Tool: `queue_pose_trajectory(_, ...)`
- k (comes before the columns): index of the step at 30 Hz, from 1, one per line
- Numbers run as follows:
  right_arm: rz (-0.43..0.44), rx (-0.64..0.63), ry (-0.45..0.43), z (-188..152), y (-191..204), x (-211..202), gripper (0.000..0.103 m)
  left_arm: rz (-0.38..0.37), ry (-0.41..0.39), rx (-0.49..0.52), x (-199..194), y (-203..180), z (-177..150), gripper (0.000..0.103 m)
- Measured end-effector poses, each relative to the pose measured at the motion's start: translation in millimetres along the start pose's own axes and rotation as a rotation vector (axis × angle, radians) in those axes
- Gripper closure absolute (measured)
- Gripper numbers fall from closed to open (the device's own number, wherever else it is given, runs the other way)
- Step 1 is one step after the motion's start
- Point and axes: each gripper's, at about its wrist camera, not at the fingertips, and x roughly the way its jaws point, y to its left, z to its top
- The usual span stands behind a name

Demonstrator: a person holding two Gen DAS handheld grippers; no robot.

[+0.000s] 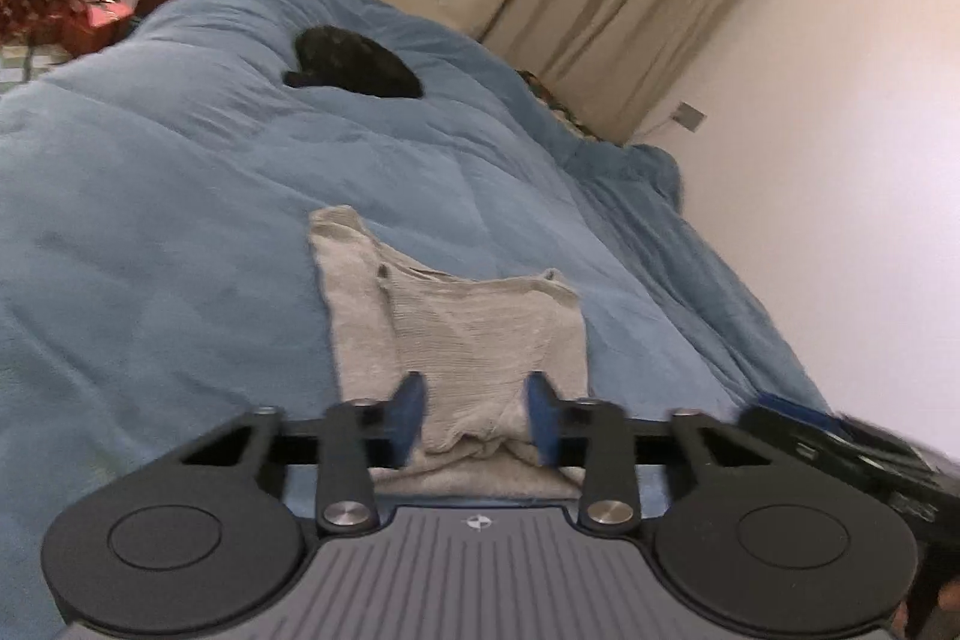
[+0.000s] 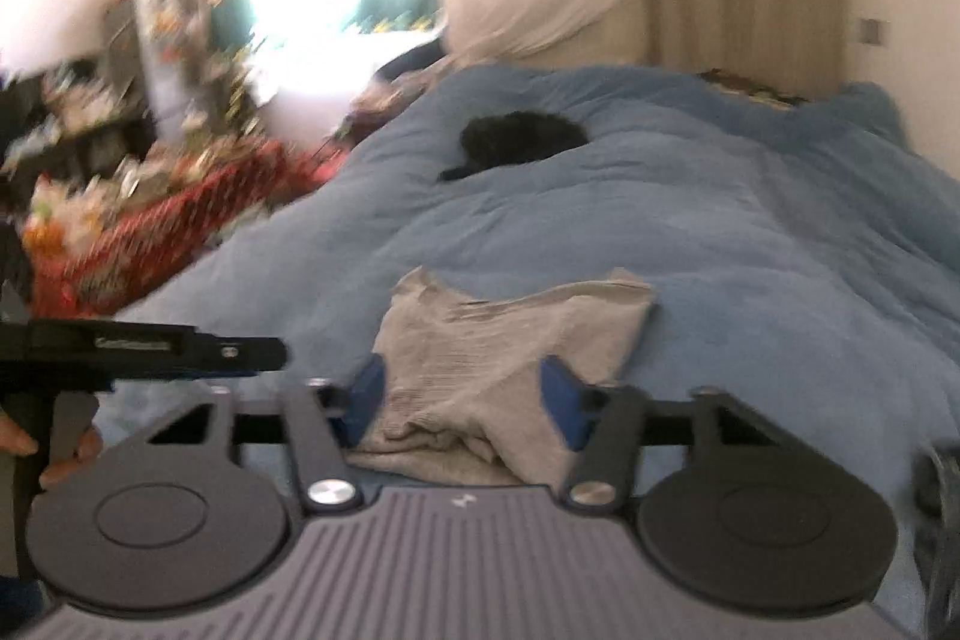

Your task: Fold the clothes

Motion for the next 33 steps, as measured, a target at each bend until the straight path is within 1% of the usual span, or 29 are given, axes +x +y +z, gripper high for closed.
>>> queue_pose_trajectory(1,0.018,-0.016,0.020,6.0,-2.0,13.0,0.076,-0.007,-0.001,0.012,7.7,0.5,0.7,0.078)
queue_pose_trajectory(2,0.032,-0.028,0.031,11.5,-4.9,25.7,0.079,-0.004,-0.003,0.033,15.2,-0.1,2.2,0.082)
queue_pose_trajectory(4,0.057,-0.050,0.049,22.3,-11.0,51.4,0.081,0.005,0.004,0.079,31.6,-0.2,7.7,0.086)
queue_pose_trajectory(6,0.071,-0.072,0.066,30.8,-18.9,84.0,0.083,0.020,0.015,0.105,50.6,3.5,15.9,0.086)
queue_pose_trajectory(7,0.081,-0.072,0.078,33.3,-23.0,99.5,0.084,0.028,0.021,0.101,60.2,7.7,20.2,0.086)
queue_pose_trajectory(9,0.100,-0.060,0.107,37.1,-31.6,130.3,0.084,0.029,0.036,0.068,79.3,19.6,28.9,0.086)
queue_pose_trajectory(12,0.115,-0.014,0.158,40.8,-45.2,176.0,0.085,0.023,0.101,-0.020,101.2,37.6,35.9,0.086)
queue_pose_trajectory(15,0.119,0.033,0.218,44.9,-55.3,210.5,0.085,0.034,0.161,-0.110,112.4,49.6,38.3,0.086)
queue_pose_trajectory(18,0.122,0.055,0.271,51.8,-61.2,237.4,0.085,0.029,0.179,-0.198,112.9,55.5,44.5,0.086)
queue_pose_trajectory(20,0.143,0.060,0.311,57.4,-59.6,246.8,0.085,0.030,0.184,-0.232,112.4,55.2,51.6,0.077)
queue_pose_trajectory(21,0.154,0.058,0.334,59.4,-57.9,251.9,0.085,0.040,0.183,-0.233,112.1,53.3,54.8,0.075)
queue_pose_trajectory(23,0.177,0.067,0.367,61.4,-56.9,264.5,0.085,0.058,0.182,-0.225,113.6,49.2,60.8,0.063)
queue_pose_trajectory(27,0.199,0.033,0.422,57.6,-50.4,295.1,0.085,0.107,0.209,-0.216,127.1,45.9,59.7,0.063)
queue_pose_trajectory(30,0.194,0.009,0.433,55.2,-47.3,314.2,0.085,0.134,0.241,-0.201,140.4,47.0,53.5,0.063)
queue_pose_trajectory(33,0.188,0.025,0.435,54.7,-52.0,328.7,0.087,0.164,0.274,-0.145,150.4,46.2,47.1,0.063)
